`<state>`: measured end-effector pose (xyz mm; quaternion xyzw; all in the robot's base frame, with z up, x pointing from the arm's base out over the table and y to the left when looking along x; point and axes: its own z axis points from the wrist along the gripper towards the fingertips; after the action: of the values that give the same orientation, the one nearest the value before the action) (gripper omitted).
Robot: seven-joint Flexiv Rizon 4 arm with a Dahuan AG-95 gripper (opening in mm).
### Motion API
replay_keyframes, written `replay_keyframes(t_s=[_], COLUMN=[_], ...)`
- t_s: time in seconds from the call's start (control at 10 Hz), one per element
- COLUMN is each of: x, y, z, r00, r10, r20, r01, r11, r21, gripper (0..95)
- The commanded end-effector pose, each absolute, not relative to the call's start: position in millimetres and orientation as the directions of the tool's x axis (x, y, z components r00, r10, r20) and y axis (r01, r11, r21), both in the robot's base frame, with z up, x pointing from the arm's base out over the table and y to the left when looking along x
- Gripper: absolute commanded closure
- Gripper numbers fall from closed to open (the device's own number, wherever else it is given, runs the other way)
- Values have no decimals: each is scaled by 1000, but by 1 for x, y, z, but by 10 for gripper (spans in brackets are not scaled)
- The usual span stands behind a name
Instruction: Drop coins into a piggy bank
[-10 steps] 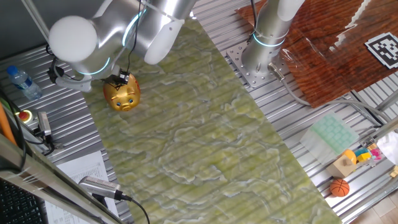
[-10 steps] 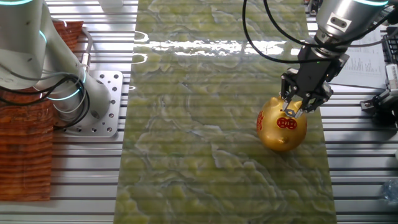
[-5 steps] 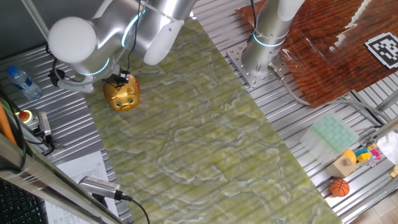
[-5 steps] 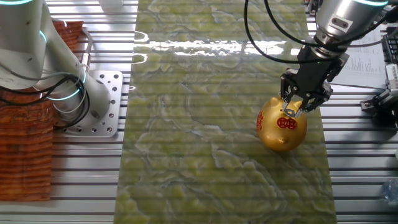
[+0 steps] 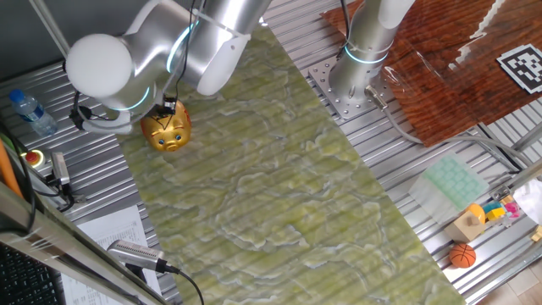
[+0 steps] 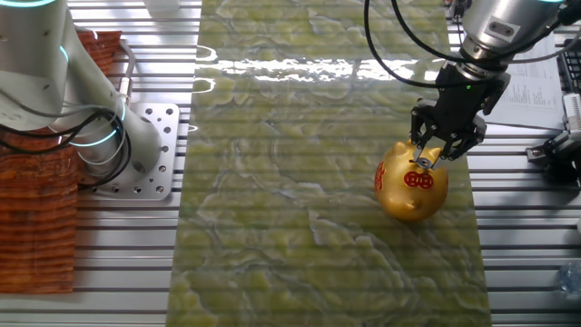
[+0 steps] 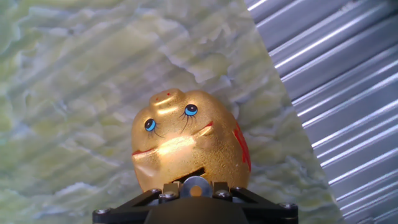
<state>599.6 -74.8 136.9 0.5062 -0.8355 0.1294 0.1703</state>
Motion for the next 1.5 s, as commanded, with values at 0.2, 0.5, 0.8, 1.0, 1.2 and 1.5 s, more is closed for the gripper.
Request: replay_keyframes(t_s=[0.2,0.5,0.8,1.0,1.2,1.5], x=[599,599,600,600,600,600], y=[-74,-74,-74,-74,-74,-74], z=[136,136,135,134,133,133], r00=[-372,-339,-328,-322,-315,-294], r10=[-821,-821,-814,-814,-812,-812], r20=[433,459,480,483,491,504], r01=[-915,-928,-932,-934,-936,-943], r11=[402,372,361,356,350,331], r21=[-26,-20,-24,-23,-22,-17], gripper=[950,950,950,950,950,950])
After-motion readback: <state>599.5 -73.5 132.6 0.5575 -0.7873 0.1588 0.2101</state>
